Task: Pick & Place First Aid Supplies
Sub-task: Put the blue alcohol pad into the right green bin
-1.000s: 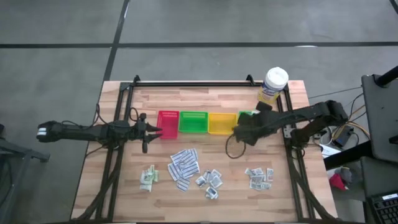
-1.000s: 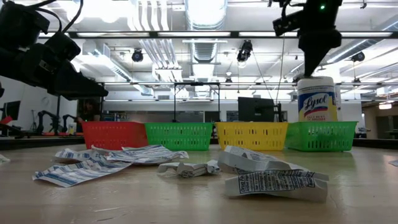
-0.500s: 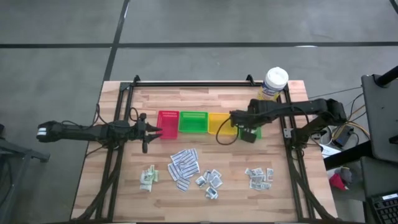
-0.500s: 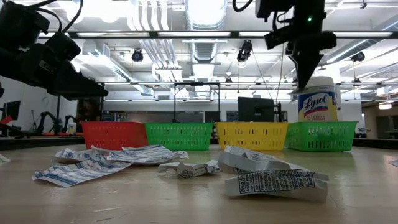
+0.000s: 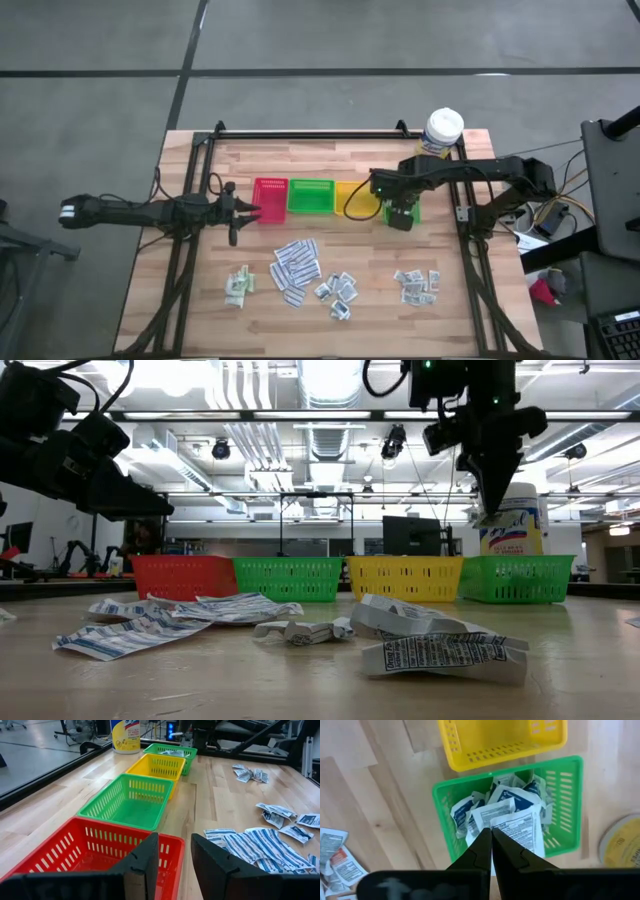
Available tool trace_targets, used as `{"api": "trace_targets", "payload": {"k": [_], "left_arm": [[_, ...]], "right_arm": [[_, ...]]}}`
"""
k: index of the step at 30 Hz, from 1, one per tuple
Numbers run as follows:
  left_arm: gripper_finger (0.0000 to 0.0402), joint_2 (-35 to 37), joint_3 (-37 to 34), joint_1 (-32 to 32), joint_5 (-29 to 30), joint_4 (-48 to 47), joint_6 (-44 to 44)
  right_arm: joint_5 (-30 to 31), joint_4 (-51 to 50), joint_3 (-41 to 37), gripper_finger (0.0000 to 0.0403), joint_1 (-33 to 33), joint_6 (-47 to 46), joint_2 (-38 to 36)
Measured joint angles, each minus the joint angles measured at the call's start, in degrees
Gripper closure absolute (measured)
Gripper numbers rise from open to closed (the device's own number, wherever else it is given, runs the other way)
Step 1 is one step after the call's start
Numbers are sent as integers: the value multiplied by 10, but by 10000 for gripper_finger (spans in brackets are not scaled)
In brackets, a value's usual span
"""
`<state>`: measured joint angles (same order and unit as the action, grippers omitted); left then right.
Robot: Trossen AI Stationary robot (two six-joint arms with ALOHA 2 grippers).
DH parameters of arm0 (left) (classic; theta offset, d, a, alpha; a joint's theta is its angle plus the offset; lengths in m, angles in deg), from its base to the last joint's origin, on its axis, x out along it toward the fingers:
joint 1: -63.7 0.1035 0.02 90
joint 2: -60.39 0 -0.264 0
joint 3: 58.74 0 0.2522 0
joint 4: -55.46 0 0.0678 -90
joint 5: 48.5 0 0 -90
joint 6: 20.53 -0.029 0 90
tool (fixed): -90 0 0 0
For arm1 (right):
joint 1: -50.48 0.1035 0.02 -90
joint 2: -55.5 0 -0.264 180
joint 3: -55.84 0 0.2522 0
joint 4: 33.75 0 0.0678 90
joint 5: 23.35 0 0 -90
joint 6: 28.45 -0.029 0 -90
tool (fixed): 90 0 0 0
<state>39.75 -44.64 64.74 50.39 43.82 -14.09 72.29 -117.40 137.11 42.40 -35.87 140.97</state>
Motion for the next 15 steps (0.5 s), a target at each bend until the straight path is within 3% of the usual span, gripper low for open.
{"api": "trace_targets", "payload": {"k": [15], "left_arm": [[289, 0, 0, 0, 0, -1, 0]], "right_arm": [[-1, 106, -90, 394, -55, 6, 0]]}}
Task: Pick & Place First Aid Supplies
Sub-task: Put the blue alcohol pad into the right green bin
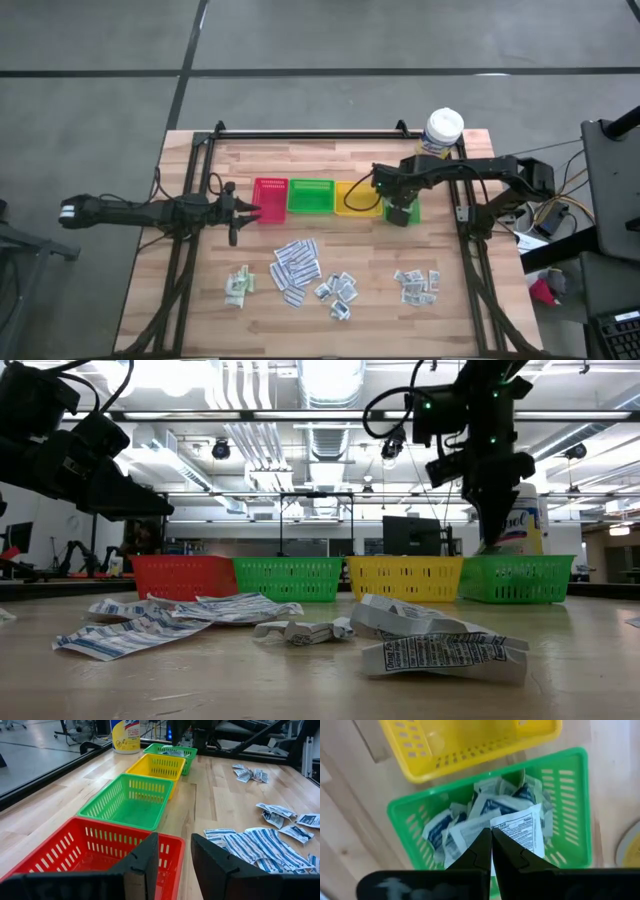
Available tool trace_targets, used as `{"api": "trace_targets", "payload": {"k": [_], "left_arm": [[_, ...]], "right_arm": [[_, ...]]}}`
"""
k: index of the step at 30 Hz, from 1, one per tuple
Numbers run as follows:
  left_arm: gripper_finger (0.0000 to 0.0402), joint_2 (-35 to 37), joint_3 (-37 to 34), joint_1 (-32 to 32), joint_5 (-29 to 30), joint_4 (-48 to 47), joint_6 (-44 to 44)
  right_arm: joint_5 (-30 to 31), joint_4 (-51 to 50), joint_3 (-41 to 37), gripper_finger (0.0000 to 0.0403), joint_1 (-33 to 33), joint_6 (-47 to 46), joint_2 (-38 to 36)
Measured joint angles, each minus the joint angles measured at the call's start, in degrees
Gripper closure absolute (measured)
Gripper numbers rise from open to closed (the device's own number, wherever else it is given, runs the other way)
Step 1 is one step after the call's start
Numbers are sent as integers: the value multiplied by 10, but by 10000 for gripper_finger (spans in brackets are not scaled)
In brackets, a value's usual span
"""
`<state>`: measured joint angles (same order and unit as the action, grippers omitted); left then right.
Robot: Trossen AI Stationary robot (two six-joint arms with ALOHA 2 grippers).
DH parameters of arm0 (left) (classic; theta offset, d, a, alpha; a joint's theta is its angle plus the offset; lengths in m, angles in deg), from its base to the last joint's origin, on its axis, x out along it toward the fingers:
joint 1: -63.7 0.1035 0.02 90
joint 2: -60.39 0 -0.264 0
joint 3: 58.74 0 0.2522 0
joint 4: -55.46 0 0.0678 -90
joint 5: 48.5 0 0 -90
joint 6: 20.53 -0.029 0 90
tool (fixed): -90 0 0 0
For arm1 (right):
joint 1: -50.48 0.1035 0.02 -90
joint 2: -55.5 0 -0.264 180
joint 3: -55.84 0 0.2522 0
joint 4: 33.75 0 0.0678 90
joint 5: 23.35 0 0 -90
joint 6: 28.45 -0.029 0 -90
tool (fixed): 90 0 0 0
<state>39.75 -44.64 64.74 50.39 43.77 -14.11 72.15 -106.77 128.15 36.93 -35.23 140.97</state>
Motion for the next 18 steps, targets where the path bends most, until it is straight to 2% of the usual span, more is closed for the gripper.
{"api": "trace_targets", "payload": {"k": [18], "left_arm": [[289, 0, 0, 0, 0, 0, 0]], "right_arm": [[0, 33, -12, 394, 0, -1, 0]]}}
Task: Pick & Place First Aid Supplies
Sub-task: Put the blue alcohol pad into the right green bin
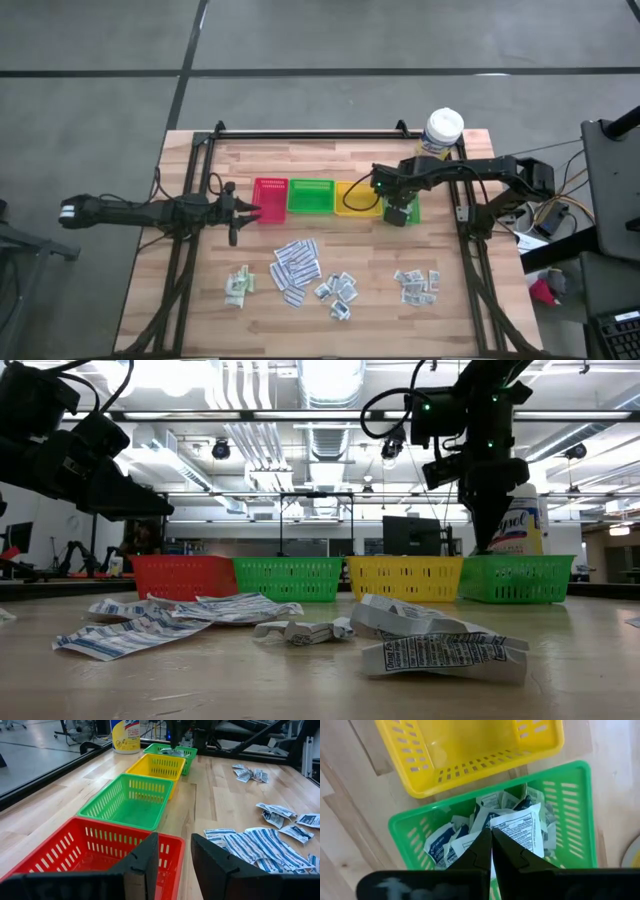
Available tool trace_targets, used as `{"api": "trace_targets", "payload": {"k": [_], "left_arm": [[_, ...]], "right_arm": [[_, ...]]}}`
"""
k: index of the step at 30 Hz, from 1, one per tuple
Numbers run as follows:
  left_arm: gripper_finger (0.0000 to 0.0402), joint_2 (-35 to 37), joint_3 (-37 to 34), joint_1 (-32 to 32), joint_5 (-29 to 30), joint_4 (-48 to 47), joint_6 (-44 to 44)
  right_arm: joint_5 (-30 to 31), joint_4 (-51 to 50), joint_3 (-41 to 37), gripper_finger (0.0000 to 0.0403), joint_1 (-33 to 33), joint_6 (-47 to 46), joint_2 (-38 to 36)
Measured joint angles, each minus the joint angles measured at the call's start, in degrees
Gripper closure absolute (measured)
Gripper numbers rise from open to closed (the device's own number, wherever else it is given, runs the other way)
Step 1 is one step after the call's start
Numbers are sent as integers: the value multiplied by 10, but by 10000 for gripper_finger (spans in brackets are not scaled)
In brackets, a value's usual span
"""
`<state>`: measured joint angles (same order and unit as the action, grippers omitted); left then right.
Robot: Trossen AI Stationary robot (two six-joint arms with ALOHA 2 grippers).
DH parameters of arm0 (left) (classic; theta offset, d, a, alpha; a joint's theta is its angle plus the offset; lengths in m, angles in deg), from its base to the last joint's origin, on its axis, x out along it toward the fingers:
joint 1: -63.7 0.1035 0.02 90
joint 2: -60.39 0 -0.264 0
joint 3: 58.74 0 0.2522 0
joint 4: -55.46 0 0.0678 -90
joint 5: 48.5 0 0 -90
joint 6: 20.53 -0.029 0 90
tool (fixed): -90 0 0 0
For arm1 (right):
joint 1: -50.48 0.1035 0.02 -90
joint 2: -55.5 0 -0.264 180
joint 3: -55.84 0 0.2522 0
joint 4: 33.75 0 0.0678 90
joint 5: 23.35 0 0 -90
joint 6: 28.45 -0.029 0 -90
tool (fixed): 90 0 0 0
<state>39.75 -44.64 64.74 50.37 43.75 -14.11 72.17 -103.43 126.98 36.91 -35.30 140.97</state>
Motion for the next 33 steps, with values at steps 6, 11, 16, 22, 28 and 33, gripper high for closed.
{"api": "trace_targets", "payload": {"k": [6, 11, 16, 22, 28, 33], "left_arm": [[289, 0, 0, 0, 0, 0, 0], [289, 0, 0, 0, 0, 0, 0], [289, 0, 0, 0, 0, 0, 0], [289, 0, 0, 0, 0, 0, 0], [289, 0, 0, 0, 0, 0, -3], [289, 0, 0, 0, 0, 0, -3]], "right_arm": [[2, -2, 0, 369, 0, 0, 0], [5, -12, 7, 329, 0, 5, 0], [-11, -53, 48, 304, 3, -5, 0], [-81, -58, 100, 292, 27, -9, 0], [-113, -49, 131, 296, 86, -35, 0], [-117, -29, 136, 304, 148, -63, 0]]}}
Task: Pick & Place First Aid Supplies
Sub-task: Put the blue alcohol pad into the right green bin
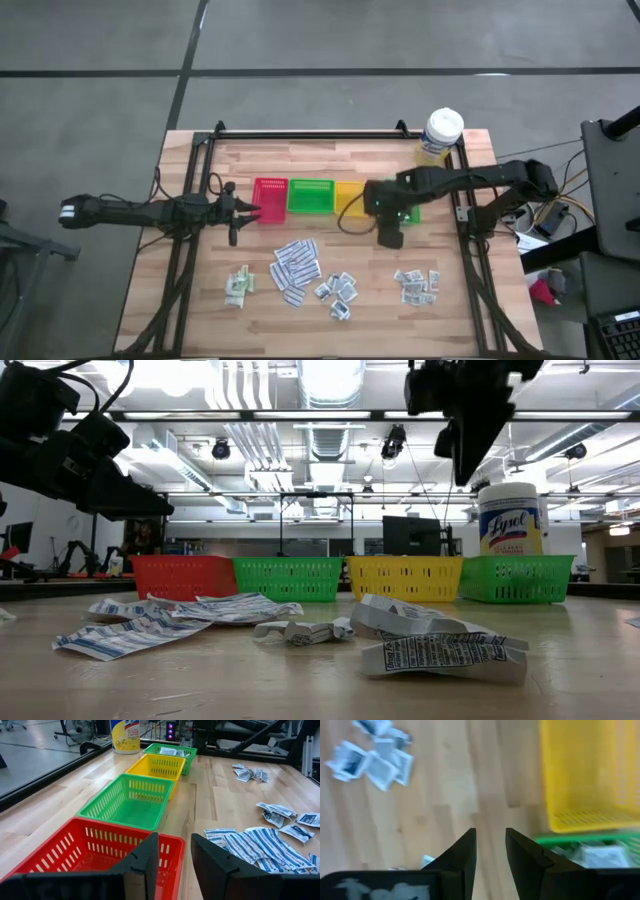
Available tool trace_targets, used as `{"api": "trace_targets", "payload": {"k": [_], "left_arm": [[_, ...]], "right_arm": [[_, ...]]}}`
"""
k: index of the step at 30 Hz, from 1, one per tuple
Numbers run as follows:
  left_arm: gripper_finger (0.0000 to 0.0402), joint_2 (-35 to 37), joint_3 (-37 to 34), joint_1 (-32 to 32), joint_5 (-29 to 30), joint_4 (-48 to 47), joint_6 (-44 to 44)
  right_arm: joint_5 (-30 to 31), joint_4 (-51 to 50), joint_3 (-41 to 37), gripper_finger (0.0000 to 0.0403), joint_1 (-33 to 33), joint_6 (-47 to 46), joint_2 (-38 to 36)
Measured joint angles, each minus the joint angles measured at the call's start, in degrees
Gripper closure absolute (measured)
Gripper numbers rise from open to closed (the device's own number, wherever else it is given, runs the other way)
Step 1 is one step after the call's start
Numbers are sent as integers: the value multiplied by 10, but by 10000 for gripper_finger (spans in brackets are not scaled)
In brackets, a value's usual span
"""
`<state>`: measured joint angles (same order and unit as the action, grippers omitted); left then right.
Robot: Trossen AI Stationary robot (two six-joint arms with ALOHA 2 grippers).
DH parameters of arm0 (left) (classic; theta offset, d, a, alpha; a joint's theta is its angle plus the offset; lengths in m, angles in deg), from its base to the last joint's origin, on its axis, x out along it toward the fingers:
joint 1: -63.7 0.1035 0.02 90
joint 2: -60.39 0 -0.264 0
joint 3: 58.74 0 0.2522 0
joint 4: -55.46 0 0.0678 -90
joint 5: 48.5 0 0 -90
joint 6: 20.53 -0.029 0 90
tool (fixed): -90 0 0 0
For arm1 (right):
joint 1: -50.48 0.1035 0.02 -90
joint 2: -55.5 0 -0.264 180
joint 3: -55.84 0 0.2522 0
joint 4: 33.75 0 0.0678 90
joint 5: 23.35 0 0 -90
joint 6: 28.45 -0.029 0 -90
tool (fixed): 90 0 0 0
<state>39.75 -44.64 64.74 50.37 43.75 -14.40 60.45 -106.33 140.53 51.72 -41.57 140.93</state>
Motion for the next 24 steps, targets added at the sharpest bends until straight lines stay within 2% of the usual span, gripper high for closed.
{"api": "trace_targets", "payload": {"k": [14, 24], "left_arm": [[289, 0, 0, 0, 0, 0, 0], [289, 0, 0, 0, 0, 0, 1]], "right_arm": [[0, 137, -3, 319, 157, -71, 0], [2, 212, -4, 312, 215, -101, 0]]}}
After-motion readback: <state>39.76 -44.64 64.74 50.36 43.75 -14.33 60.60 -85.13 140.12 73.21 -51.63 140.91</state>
